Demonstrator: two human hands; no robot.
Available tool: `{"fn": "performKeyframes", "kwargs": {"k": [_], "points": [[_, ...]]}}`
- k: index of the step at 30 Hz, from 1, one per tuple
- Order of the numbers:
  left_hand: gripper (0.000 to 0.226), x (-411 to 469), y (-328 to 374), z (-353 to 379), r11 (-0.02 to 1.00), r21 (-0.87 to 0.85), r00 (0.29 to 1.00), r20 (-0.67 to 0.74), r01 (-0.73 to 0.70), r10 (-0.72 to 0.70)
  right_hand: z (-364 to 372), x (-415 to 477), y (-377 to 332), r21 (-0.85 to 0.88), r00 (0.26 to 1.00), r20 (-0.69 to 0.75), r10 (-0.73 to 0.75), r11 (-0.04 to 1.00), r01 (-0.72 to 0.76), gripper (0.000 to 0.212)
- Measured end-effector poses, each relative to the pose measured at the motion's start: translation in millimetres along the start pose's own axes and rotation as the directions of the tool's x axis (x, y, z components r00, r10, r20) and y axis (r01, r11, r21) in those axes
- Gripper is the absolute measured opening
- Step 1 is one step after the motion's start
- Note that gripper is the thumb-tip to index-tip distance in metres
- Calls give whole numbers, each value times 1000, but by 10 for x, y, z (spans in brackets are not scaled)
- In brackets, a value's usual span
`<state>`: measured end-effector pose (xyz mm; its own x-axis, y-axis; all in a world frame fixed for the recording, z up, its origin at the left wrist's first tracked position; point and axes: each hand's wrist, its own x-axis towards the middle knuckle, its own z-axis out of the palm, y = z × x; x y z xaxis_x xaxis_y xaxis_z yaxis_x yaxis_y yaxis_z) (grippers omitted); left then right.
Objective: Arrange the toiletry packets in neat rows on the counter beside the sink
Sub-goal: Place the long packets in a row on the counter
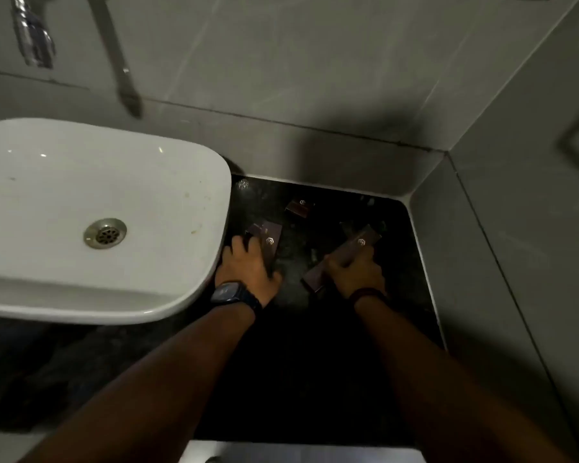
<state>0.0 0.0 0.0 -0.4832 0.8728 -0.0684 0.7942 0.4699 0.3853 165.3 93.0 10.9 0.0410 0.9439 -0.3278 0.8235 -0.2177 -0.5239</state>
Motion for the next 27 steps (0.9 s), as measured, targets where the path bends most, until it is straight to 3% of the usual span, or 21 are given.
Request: {"fn": "performKeyframes", "kwargs": {"k": [5,9,15,20,27], "points": [[84,-43,-2,208,995,0,994,37,102,-102,305,90,-64,16,995,-85,55,998,-53,109],[71,-41,-59,295,987,-56,981,126,153,-145,412,182,-56,0,994,-111,15,1000,-15,102],[71,-185,-54,281,984,-66,981,110,165,-157,349,24,79,-26,995,-86,-50,998,48,99],[63,-504,-67,223,977,-77,972,139,199,-187,346,-408,227,-58,990,-21,-139,989,138,101],[62,-1071,-97,215,964,-57,955,162,261,-249,480,-1089,586,-191,923,219,-317,914,359,96]]}}
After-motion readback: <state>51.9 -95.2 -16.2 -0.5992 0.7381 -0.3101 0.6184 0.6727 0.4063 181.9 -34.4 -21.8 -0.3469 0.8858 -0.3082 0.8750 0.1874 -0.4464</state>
